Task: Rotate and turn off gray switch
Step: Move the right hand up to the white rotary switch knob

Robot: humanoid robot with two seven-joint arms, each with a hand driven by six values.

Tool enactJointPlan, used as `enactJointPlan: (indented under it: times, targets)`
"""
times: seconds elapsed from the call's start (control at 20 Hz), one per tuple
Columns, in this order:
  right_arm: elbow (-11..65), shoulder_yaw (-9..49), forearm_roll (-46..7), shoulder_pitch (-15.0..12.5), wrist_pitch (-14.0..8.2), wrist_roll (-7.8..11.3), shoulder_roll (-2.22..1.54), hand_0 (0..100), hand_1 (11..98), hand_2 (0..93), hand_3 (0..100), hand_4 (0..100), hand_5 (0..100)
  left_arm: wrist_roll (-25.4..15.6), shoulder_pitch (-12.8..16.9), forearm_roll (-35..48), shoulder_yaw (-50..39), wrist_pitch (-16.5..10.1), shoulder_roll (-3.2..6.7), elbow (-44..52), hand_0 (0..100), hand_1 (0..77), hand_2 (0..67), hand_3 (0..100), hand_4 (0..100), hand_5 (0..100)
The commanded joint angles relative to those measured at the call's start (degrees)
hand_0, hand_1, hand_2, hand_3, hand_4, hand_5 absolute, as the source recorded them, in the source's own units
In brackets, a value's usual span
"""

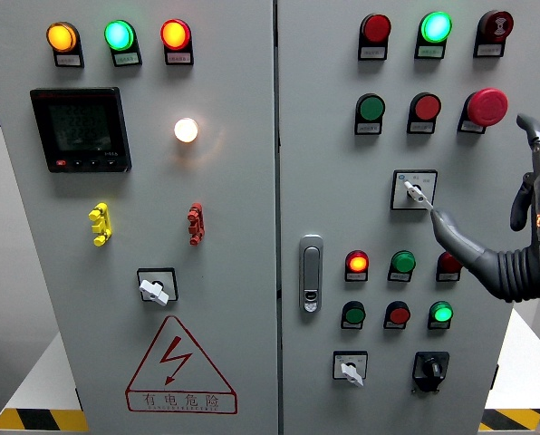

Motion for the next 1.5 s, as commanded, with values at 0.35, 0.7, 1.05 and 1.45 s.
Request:
enactJointPlan:
  times: [0.35,0.7,1.05,1.45]
  targets:
    - [-0.78,0.44,0.09,0.6,0.09,0.09,0.02,0,35.0,8.7,96,100,91,0.01,0.0,0.0,0.0,0.0,0.0,0.0,88,0.0,13.2,19,8,11]
    - [-3.33,0.53,0.62,1.83,0.09,-0.17,0.02,0,34.4,30.9,95,100,91,0.01,0.0,0.0,0.0,0.0,0.0,0.0,88,0.0,13.3,19,8,11]
    - [-6.5,0.36,0.79,3.5,0.62,-1.4,-0.16,0,33.5,52.7,95,100,92,0.01,0.0,0.0,0.0,0.0,0.0,0.0,88,0.0,13.3,19,8,11]
    - [-8.78,-0.08,0.88,4.38,0.53,-2.1,-0.16,0,32.3,63.1,95,100,93,0.01,0.0,0.0,0.0,0.0,0.0,0.0,88,0.0,13.3,19,8,11]
